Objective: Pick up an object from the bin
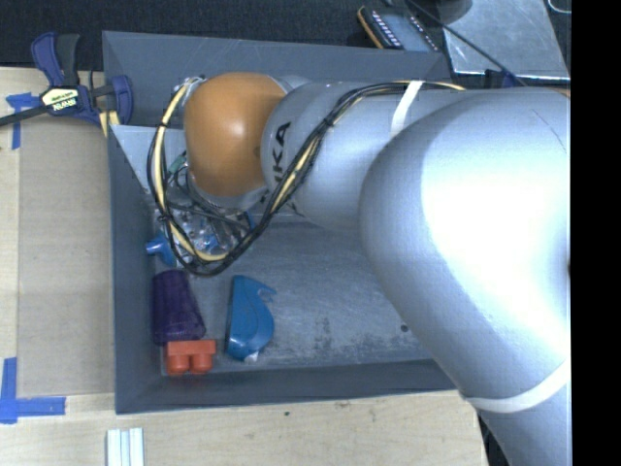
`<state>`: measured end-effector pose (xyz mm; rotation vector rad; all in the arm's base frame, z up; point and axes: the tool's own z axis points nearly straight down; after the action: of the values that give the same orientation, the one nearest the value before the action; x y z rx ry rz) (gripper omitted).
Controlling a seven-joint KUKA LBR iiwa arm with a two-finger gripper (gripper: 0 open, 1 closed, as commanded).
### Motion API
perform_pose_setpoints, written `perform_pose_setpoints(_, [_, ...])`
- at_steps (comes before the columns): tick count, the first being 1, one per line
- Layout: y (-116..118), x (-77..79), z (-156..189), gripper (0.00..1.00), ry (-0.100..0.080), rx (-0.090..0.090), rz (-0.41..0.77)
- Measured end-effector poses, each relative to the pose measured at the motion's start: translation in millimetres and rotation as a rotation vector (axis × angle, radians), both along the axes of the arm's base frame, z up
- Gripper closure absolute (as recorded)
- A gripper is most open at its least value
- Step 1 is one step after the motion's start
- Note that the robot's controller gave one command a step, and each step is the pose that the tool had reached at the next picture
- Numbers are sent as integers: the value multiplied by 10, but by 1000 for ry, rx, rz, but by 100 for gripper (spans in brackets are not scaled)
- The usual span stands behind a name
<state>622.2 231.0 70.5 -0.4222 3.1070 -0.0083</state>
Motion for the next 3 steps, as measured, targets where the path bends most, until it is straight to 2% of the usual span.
perform_pose_setpoints(3, [-2, -12, 97, 100, 1, 1, -1])
